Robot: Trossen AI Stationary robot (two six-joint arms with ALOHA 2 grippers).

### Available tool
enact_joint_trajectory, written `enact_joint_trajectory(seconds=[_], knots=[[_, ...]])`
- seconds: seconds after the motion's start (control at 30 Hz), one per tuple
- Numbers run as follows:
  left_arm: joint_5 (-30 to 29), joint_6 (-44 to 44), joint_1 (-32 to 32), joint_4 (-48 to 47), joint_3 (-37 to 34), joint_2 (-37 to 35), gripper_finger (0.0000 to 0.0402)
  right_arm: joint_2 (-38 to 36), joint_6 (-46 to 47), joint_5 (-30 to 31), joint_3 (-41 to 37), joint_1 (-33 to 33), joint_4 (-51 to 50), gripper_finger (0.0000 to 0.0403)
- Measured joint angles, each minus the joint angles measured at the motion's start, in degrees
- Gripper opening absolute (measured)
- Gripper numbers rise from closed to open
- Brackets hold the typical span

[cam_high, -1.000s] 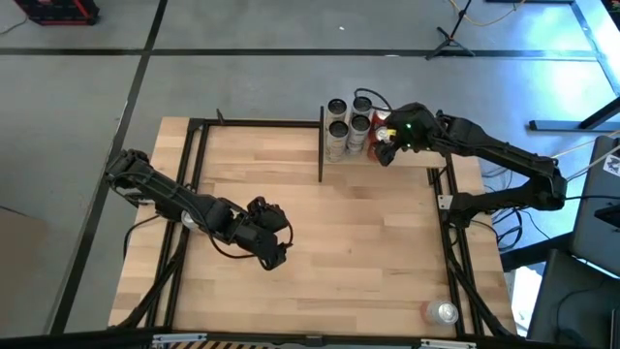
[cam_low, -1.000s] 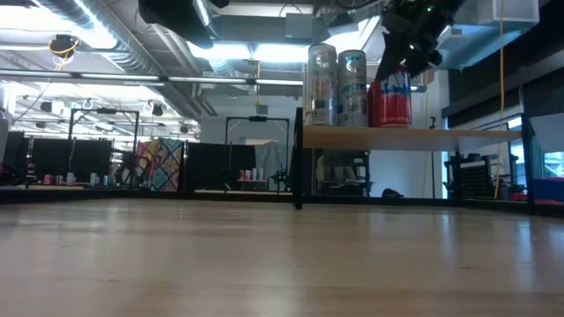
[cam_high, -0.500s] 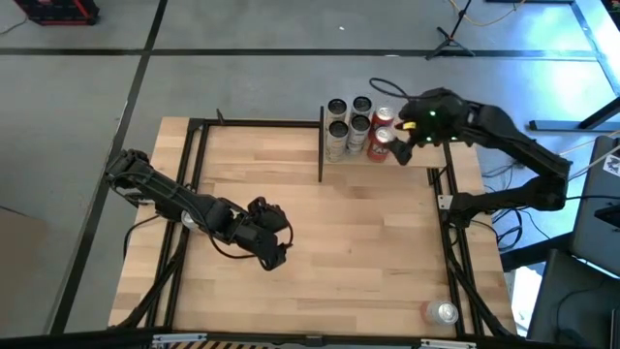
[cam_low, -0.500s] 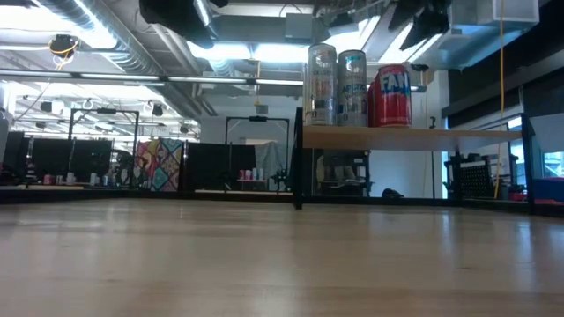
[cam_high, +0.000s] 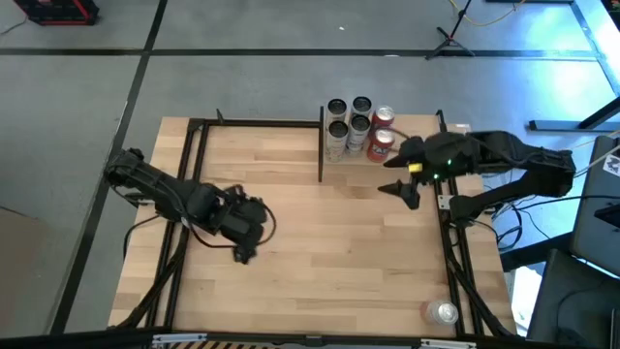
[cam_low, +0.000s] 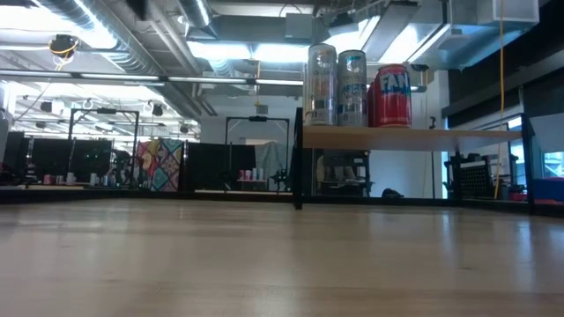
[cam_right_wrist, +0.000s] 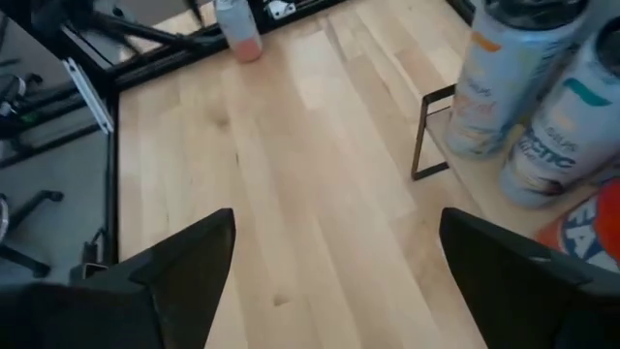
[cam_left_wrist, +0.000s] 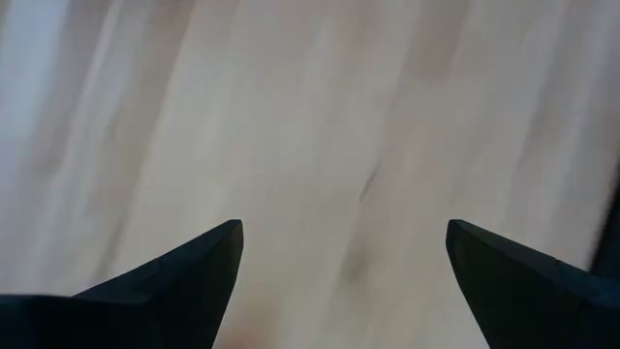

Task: Place canned beverage on shelf
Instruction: Put the top orange white soda can on the shelf

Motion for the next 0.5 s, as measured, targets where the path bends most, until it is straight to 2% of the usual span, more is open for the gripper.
enact_joint_trajectory(seconds=[0.07,0.13,0.27,0.4,0.5], knots=[[0.9,0.2,0.0,-8.6,1.9,0.0,0.0352,0.9,0.5,2.8,0.0,2.8,-0.1,0.0351],[2.2,0.8,0.0,-12.7,1.8,-0.9,0.0352,1.7,1.2,4.9,0.0,5.1,-0.1,0.0351],[6.5,2.6,1.7,-12.1,-2.6,-5.8,0.0352,3.5,1.8,7.2,0.0,8.0,-0.2,0.0351],[8.5,2.1,4.0,-12.2,-10.0,-13.1,0.0352,5.3,1.8,7.4,0.0,9.8,-0.8,0.0351],[12.4,2.1,5.5,-12.2,-14.7,-18.3,0.0352,6.4,1.9,7.4,-0.1,10.6,-1.4,0.0351]])
